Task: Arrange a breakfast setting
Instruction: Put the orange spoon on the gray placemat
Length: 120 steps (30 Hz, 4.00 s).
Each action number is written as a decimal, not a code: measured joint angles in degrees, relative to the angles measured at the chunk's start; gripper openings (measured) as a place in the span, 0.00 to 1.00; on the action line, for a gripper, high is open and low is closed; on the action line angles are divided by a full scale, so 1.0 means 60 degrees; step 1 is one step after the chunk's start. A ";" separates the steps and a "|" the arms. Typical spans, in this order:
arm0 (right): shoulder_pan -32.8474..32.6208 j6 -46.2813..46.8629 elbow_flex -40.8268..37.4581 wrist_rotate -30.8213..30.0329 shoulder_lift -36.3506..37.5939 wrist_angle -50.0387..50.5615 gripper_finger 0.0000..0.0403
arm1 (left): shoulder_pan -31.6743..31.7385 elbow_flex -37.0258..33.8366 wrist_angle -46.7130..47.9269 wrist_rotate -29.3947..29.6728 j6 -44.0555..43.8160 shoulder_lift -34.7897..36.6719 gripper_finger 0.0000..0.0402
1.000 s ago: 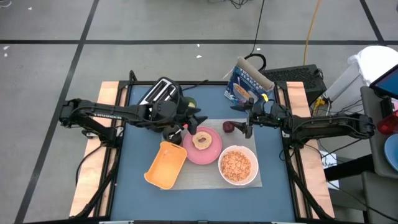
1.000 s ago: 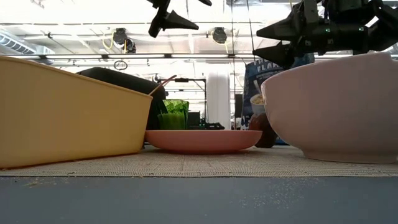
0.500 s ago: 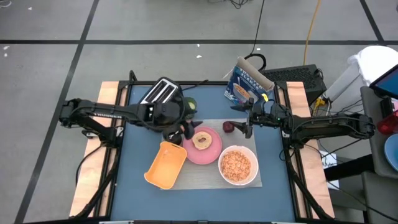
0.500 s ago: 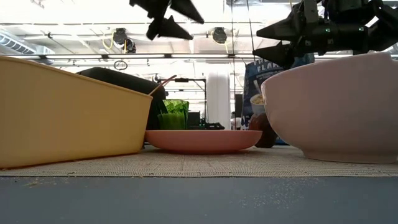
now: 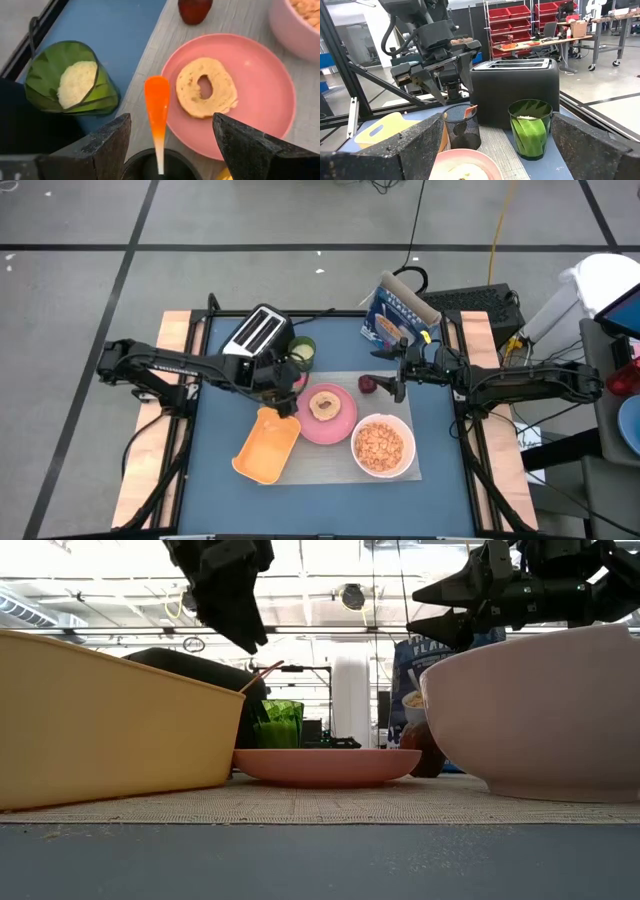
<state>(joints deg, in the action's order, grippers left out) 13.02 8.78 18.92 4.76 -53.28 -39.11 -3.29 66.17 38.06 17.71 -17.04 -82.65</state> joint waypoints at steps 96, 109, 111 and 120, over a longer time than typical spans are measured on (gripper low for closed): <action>0.0000 0.3205 -0.0004 -0.0009 -0.0007 0.0050 0.88 | 0.0036 0.0013 -0.7276 0.2547 0.2228 0.1349 0.03; -0.0626 0.4920 -0.0004 -0.0393 -0.1506 -0.4279 0.88 | 0.0032 0.0022 -1.1936 0.2817 0.4232 0.0664 0.03; -0.0752 0.5501 -0.0002 -0.0845 -0.1921 -0.4975 0.88 | 0.0032 0.0022 -1.2202 0.2814 0.4430 0.0478 0.02; -0.1148 0.7768 0.0784 -0.1301 -0.3332 -0.5663 0.88 | 0.0032 0.0011 -1.3163 0.1931 0.5501 -0.0418 0.02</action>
<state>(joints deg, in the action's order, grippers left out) 6.13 55.38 23.62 -3.05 -73.27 -73.09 -3.09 66.24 -40.92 29.29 15.96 -85.16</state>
